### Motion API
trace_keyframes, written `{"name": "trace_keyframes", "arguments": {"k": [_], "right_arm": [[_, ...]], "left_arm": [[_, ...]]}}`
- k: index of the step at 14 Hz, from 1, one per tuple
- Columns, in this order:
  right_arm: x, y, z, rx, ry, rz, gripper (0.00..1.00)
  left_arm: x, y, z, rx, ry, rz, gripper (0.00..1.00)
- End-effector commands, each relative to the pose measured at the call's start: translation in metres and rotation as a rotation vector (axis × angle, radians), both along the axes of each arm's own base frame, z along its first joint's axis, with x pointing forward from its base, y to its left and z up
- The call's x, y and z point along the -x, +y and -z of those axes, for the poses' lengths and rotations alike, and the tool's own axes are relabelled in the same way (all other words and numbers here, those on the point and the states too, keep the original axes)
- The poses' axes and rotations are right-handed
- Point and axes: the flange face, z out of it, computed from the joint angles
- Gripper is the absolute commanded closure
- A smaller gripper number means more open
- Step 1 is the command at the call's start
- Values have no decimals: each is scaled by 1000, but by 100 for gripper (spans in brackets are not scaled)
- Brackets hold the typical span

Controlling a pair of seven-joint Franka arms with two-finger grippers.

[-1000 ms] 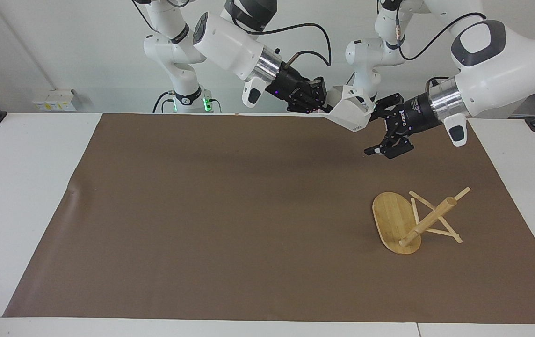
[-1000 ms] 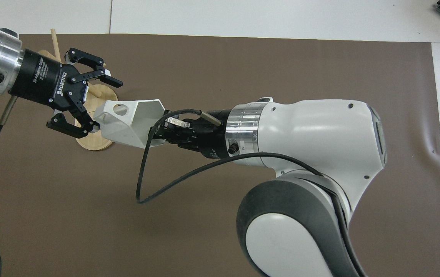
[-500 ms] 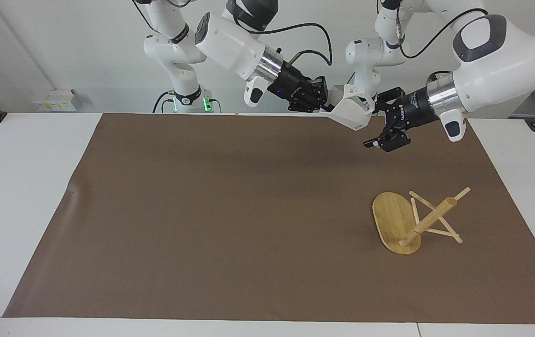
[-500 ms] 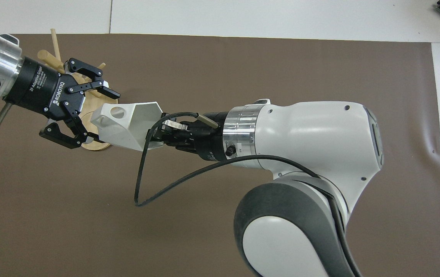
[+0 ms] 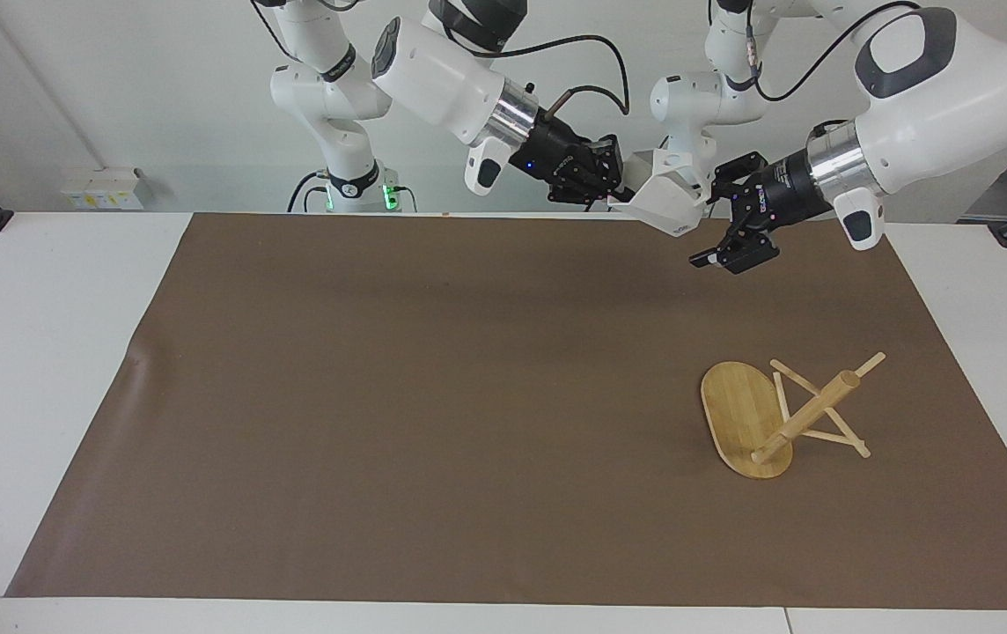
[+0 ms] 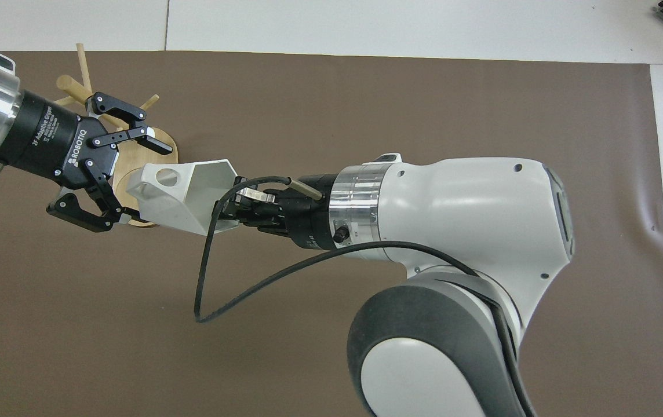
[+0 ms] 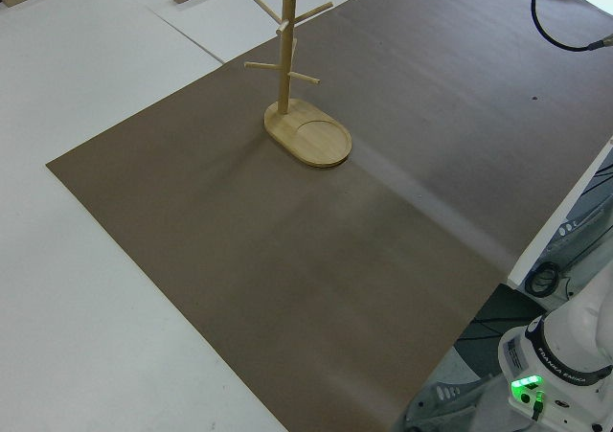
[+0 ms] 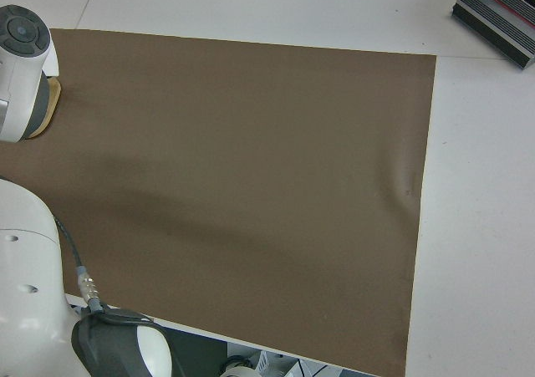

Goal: Hang cup on rack

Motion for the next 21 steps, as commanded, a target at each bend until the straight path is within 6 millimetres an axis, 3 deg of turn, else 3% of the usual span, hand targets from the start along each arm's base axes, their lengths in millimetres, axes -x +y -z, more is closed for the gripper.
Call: {"name": "trace_keyframes", "arguments": {"k": [1, 3, 12, 16, 21], "right_arm": [[-4, -5, 5, -11, 13, 31, 100], [-4, -5, 5, -11, 13, 31, 100], [-4, -5, 5, -10, 14, 32, 100], [-4, -5, 5, -10, 15, 32, 100], [-4, -5, 5, -10, 15, 32, 100]], "left_arm": [[32, 1, 11, -49, 6, 48, 0], [33, 2, 14, -51, -6, 40, 0], [39, -9, -5, -13, -9, -56, 0], [41, -22, 1, -9, -18, -101, 0], [43, -22, 8, -26, -26, -115, 0]]}}
